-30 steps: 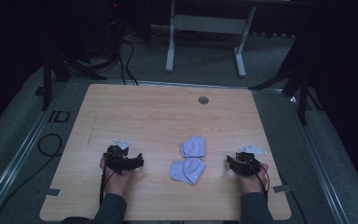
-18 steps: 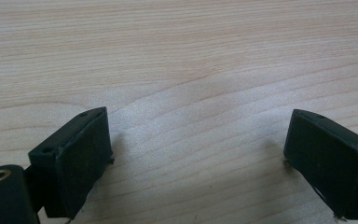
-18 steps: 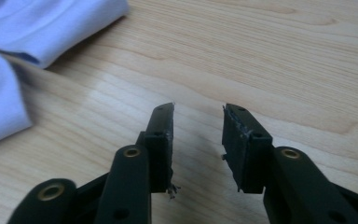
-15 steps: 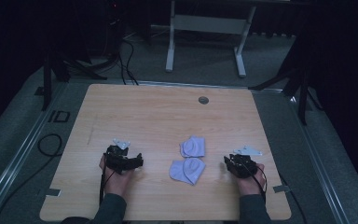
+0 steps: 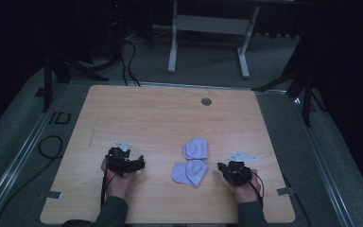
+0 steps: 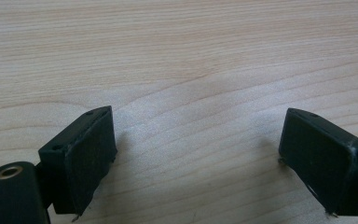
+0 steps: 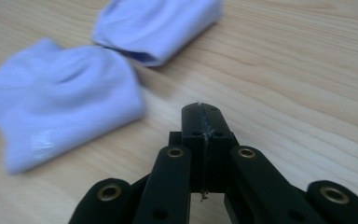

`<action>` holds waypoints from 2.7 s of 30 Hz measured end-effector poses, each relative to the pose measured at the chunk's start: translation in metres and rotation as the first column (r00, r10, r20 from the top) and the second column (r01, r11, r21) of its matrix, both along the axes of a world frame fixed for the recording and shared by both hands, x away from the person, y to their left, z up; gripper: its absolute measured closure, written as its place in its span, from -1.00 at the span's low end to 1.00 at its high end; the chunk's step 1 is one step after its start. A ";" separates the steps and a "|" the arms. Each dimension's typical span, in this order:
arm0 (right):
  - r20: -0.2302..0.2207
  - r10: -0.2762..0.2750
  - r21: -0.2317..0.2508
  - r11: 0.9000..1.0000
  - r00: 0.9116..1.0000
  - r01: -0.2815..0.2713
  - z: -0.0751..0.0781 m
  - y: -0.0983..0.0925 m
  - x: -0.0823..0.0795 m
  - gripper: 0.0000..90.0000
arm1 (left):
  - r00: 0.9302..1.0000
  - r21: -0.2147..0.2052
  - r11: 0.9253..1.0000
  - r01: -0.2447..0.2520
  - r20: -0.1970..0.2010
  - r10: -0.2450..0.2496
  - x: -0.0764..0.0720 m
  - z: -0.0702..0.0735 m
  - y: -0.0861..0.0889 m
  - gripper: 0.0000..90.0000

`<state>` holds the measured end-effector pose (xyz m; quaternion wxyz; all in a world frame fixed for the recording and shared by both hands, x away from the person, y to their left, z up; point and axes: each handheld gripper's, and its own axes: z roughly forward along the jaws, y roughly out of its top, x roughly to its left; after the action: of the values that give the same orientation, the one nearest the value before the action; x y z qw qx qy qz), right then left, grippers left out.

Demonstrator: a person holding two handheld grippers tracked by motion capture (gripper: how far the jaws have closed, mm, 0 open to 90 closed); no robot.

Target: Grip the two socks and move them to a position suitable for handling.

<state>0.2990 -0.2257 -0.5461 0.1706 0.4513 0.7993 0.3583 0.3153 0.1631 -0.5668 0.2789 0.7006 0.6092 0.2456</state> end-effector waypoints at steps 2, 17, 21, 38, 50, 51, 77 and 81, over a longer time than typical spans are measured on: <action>-0.001 0.023 0.002 1.000 1.000 -0.023 0.001 0.007 -0.003 1.00 | 1.000 0.000 1.000 0.000 0.000 0.000 0.000 0.000 0.000 -0.76; -0.001 0.212 -0.009 0.977 0.977 -0.212 0.003 0.065 -0.034 0.99 | 1.000 0.000 1.000 -0.005 -0.004 0.005 -0.001 0.001 0.000 -0.70; -0.037 0.220 -0.050 0.974 0.975 -0.222 -0.005 0.069 -0.033 0.98 | 1.000 -0.001 1.000 -0.005 -0.005 0.005 -0.001 0.001 0.000 -0.67; -0.066 0.159 -0.049 0.985 0.985 -0.163 -0.008 0.046 -0.021 0.99 | 1.000 0.000 1.000 -0.007 -0.009 0.007 -0.004 0.004 0.004 -0.49; -0.044 0.198 -0.057 0.978 0.979 -0.200 -0.010 0.065 -0.021 1.00 | 1.000 -0.004 1.000 0.012 -0.010 -0.012 -0.008 0.008 0.003 0.06; -0.044 0.203 -0.061 0.977 0.978 -0.206 -0.010 0.066 -0.020 1.00 | 1.000 -0.008 1.000 0.017 -0.015 -0.017 -0.009 0.008 0.003 0.11; -0.045 0.264 -0.100 0.958 0.963 -0.267 -0.008 0.113 -0.006 1.00 | 0.924 -0.096 0.919 0.382 0.029 -0.381 -0.024 0.015 -0.044 0.99; -0.051 0.259 -0.091 0.960 0.964 -0.263 -0.008 0.112 -0.005 1.00 | 0.908 -0.103 0.902 0.418 0.020 -0.419 -0.026 0.012 -0.054 1.00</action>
<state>0.2939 -0.1134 -0.5539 0.1279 0.3400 0.8715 0.3295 0.2895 0.1093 -0.5545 0.3608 0.7996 0.4570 0.1470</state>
